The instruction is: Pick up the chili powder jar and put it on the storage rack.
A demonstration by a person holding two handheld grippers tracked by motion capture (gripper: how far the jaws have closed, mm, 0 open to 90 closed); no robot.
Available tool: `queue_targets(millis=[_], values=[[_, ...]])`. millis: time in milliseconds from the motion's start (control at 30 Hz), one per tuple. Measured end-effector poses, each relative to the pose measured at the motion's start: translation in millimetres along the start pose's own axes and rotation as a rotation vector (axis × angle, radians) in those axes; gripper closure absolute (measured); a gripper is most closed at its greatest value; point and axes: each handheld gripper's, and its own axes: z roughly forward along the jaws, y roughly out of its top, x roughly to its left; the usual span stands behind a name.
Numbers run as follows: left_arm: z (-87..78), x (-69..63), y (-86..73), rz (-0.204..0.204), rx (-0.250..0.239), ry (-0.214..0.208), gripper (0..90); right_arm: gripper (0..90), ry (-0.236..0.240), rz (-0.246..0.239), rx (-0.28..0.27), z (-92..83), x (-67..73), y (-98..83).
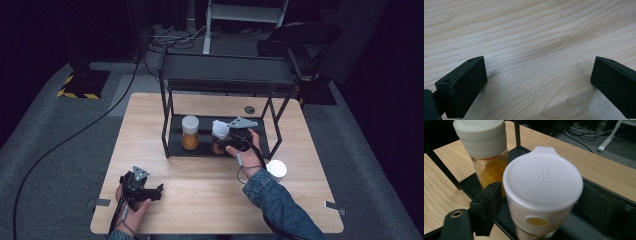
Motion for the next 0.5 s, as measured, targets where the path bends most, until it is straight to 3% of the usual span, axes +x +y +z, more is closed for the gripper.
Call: queue_targets(millis=[500], values=[[0.0, 0.1, 0.0, 0.001, 0.001, 0.000, 0.4, 14.7, -0.005, 0.012, -0.032, -41.6, -0.9, 8.2]])
